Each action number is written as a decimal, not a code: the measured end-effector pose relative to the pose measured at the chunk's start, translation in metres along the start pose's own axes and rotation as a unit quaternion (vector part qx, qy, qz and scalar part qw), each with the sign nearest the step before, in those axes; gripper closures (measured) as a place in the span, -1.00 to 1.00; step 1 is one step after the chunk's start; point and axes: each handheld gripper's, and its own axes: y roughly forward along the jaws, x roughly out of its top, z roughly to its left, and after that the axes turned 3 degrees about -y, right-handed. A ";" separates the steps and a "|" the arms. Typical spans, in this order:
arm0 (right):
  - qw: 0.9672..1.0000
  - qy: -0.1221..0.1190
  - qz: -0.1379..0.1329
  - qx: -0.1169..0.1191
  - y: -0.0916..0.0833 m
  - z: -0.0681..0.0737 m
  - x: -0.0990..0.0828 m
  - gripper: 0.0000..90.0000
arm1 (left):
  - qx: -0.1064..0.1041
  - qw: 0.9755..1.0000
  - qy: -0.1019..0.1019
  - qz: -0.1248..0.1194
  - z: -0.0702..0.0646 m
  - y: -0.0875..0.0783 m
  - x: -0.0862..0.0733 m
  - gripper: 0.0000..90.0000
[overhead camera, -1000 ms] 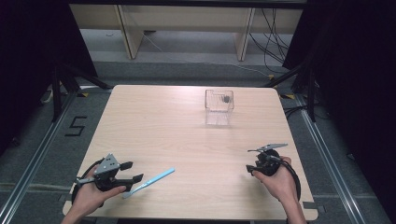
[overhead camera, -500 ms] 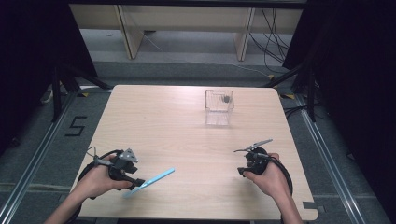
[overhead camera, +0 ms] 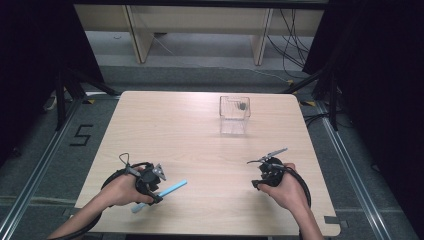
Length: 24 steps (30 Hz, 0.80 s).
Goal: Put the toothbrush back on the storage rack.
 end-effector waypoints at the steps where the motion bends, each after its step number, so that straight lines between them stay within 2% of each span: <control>1: 1.000 -0.004 -0.003 0.000 0.000 0.000 0.000 0.21 | -0.001 1.000 0.000 0.001 0.000 0.001 0.001 0.23; 7: 1.000 -0.002 -0.005 -0.001 -0.003 0.002 0.003 0.21 | 0.000 1.000 0.001 0.014 0.002 0.005 0.004 0.34; 9: 1.000 -0.013 -0.008 -0.001 -0.003 0.001 0.004 0.21 | 0.000 1.000 0.000 0.014 0.002 0.005 0.004 0.37; 13: 1.000 -0.013 -0.008 -0.002 -0.003 0.002 0.005 0.21 | -0.004 1.000 0.009 0.024 0.003 0.008 0.006 0.41; 14: 1.000 -0.010 -0.006 -0.001 -0.003 0.003 0.006 0.21 | -0.003 0.999 0.017 0.032 0.004 0.009 0.007 0.42; 16: 1.000 -0.011 -0.007 -0.001 -0.003 0.003 0.006 0.21 | -0.003 1.000 0.011 0.029 0.002 0.012 0.008 0.45; 17: 1.000 -0.012 -0.008 -0.001 -0.003 0.003 0.006 0.21 | -0.002 0.999 0.021 0.038 0.004 0.011 0.009 0.46; 24: 1.000 -0.012 -0.007 0.000 -0.003 0.003 0.006 0.21 | 0.003 0.998 0.033 0.060 0.004 0.012 0.014 0.57</control>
